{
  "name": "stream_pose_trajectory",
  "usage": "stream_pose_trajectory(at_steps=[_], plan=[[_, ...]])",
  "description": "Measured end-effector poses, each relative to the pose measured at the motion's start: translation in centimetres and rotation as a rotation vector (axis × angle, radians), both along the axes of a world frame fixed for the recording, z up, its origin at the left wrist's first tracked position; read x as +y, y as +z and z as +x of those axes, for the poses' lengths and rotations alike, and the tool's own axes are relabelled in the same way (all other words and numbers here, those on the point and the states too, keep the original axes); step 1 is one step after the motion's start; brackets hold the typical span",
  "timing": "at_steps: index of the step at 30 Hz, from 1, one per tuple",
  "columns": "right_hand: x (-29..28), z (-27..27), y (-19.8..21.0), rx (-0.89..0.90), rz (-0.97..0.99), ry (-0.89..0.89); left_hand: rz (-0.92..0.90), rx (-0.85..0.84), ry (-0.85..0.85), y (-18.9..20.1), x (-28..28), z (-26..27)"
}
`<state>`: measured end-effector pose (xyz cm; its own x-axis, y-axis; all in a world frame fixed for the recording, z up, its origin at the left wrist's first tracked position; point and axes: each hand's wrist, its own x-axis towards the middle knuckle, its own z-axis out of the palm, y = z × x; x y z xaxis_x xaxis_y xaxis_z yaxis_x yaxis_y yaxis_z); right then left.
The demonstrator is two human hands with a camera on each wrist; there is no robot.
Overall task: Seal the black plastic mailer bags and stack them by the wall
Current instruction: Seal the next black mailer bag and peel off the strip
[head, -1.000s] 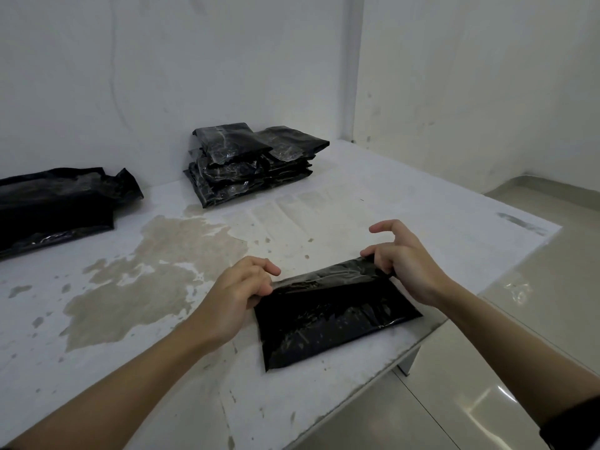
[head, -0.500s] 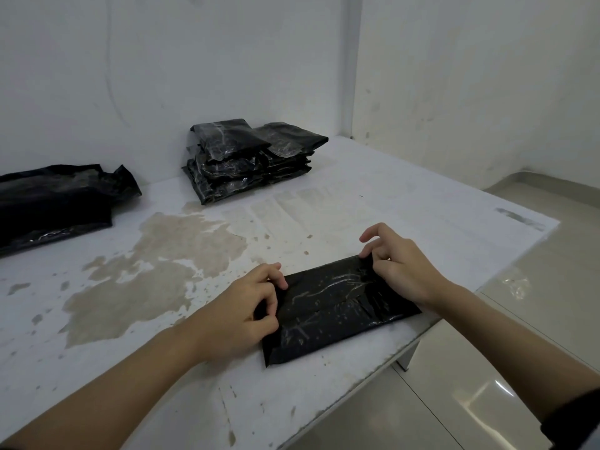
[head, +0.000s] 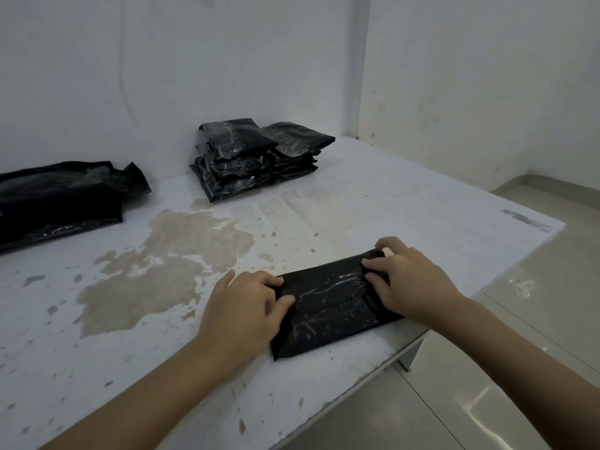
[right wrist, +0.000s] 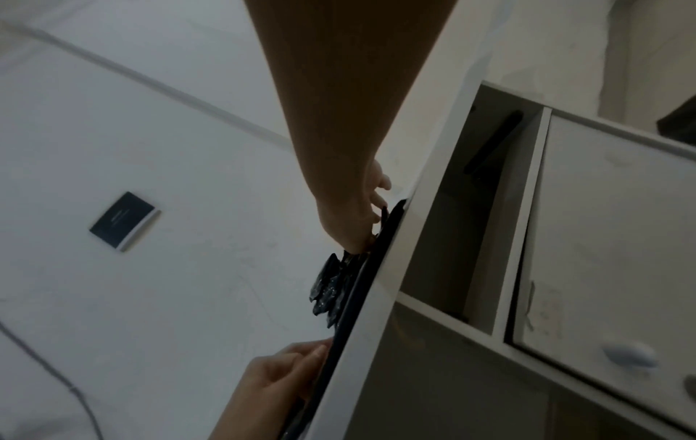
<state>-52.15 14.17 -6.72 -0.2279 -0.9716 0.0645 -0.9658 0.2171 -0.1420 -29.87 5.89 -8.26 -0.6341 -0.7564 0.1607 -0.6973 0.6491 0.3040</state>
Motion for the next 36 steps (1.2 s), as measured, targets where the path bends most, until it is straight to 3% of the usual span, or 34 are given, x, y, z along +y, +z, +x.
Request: stream_pose_trajectory(at_steps=[3, 7, 11, 13, 17, 19, 22, 25, 30, 36], plan=[[-0.2, 0.2, -0.9, -0.101, 0.101, 0.034, -0.061, -0.049, -0.005, 0.1, 0.7, -0.5], [0.5, -0.7, -1.8, -0.221, 0.142, 0.085, 0.107, -0.298, -0.098, -0.9, 0.1, 0.7], [0.6, -1.5, -1.4, -0.172, 0.205, 0.064, 0.177, -0.536, 0.022, 0.1, 0.9, 0.0], [0.3, -1.2, -1.0, -0.093, 0.267, 0.026, 0.195, -0.558, 0.099, 1.6, 1.3, -1.0], [-0.4, 0.8, 0.0, 0.163, 0.258, 0.012, 0.082, -0.471, -0.247, 2.3, 1.7, -3.3], [-0.7, 1.5, 0.4, 0.189, 0.201, 0.117, 0.167, -0.443, -0.319, 2.0, 1.7, -4.3], [-1.3, 1.5, 0.2, -0.037, 0.168, 0.143, 0.322, -0.223, -0.242, 1.7, 2.0, -5.1], [-1.2, 1.5, -0.7, -0.252, 0.049, 0.096, 0.296, 0.020, -0.093, 1.0, 2.9, -5.7], [-0.4, 1.2, -2.5, -0.098, 0.179, 0.066, 0.113, -0.215, -0.083, -1.3, 3.5, -5.5], [-0.5, 0.6, -2.7, -0.113, 0.186, 0.006, 0.145, -0.163, 0.014, -1.8, 3.5, -5.2]])
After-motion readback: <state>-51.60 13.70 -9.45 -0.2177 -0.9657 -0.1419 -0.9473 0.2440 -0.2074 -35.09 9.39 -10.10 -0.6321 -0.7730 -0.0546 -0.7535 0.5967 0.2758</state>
